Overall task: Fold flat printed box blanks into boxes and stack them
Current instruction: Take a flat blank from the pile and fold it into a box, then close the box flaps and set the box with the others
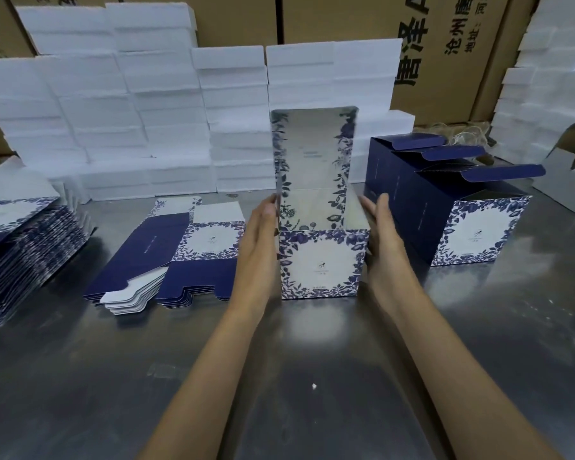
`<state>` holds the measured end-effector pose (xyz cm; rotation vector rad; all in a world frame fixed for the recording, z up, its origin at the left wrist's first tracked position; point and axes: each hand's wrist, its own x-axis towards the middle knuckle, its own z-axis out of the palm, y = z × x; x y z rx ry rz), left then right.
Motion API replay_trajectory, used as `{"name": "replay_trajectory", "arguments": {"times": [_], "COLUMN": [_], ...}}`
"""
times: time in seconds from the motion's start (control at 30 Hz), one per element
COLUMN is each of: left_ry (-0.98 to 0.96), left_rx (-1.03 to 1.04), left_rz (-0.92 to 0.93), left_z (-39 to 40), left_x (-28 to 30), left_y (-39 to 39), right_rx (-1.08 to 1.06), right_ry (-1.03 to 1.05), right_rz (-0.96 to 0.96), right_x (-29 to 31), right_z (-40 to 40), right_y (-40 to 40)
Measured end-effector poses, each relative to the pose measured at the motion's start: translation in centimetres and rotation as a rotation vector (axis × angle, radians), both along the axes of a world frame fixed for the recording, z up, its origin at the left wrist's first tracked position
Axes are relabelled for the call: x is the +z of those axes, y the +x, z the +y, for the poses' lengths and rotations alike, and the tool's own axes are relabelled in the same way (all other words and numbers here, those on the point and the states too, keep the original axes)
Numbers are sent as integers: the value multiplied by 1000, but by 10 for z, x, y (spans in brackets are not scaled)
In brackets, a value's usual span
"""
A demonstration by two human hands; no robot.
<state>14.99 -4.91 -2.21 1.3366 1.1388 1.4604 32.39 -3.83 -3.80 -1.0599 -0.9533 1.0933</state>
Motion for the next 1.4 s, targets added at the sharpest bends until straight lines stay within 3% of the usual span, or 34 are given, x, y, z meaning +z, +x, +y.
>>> {"name": "replay_trajectory", "arguments": {"times": [0.13,0.33,0.47,0.63,0.8,0.9,1.03,1.1,1.23,1.4], "left_ry": [-31,-158,-171,-180,-183,-202,-379,-408,-237,-393], "left_rx": [12,28,31,77,22,-74,-196,-164,9,-119], "left_rz": [-7,72,305,780,1046,1055,1038,1032,956,990], "left_z": [-1,-4,-6,2,17,18,34,40,41,57], "left_x": [5,16,28,52,65,64,81,81,58,75], "left_y": [0,-6,-12,-6,-8,-13,-23,-19,-7,-17], "right_rx": [32,1,35,17,6,-5,-11,-11,-27,-27], "right_ry": [65,104,137,147,160,143,143,136,137,124], "right_rz": [-194,-263,-223,-164,-201,-199,-193,-194,-188,-187], "right_x": [-6,0,3,10,8,7,6,5,4,4], "right_z": [-1,-7,-13,-18,-19,-18,-17,-16,-15,-14], "right_y": [-6,-10,-12,-14,-13,-13,-13,-14,-13,-12]}}
